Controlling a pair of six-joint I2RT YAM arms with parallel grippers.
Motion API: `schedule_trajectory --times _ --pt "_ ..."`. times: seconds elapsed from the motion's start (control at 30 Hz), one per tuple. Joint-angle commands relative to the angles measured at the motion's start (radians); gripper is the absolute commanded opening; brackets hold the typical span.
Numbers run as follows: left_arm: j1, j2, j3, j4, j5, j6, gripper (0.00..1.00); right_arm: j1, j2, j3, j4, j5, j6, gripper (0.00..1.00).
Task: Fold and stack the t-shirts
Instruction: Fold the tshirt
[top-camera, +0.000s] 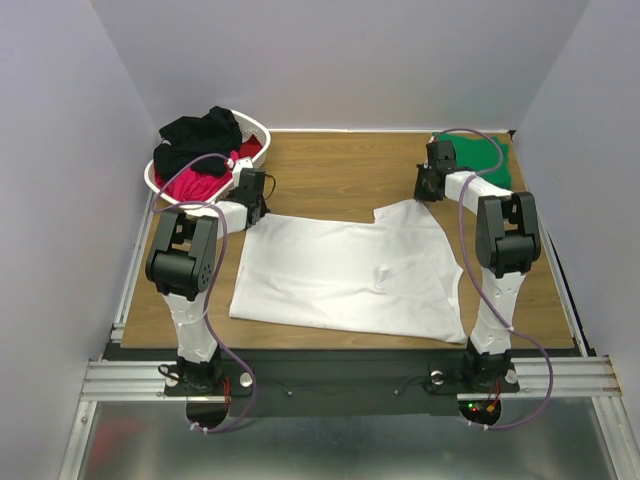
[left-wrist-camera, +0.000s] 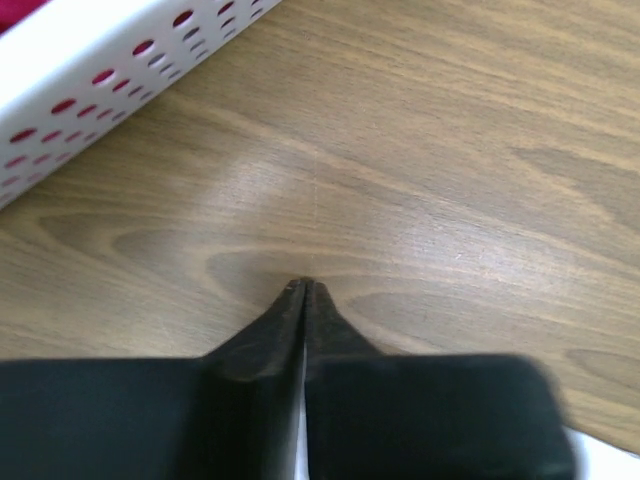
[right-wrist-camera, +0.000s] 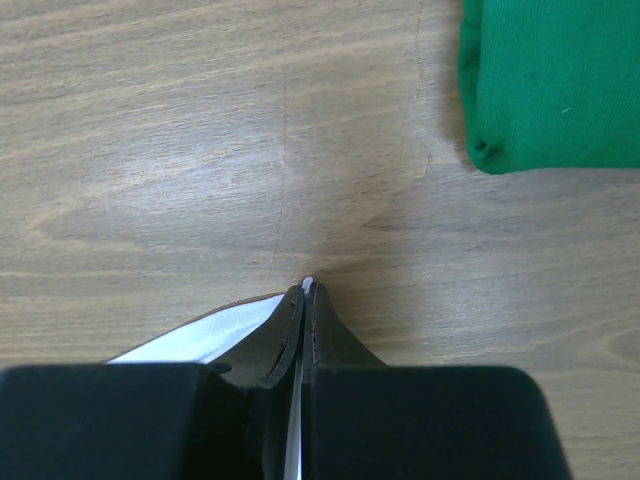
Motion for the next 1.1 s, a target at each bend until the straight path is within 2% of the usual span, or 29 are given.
schedule_trajectory --times 0.0,0.13,0.33,0.77,1.07 --pt "0.000 -0.034 0.006 -0.012 -0.003 0.009 0.00 -0.003 -0.047 -0.016 0.020 -0.003 -0.010 0.00" --pt "0.000 -0.055 0.009 -0.014 -0.012 0.010 0.00 -0.003 -0.069 -0.023 0.022 -0.006 -0.007 0.00" --pt "0.000 -0.121 -0.011 -0.005 -0.031 0.012 0.00 -0.003 -0.187 -0.083 0.025 -0.043 0.002 0.00" --pt "0.000 -0.282 -0.146 0.055 -0.022 -0.014 0.00 0.016 -0.451 -0.330 0.030 -0.066 0.033 0.00" --pt "0.000 -0.420 -0.279 0.066 -0.046 -0.043 0.00 0.059 -0.722 -0.514 -0.038 -0.065 0.096 0.00"
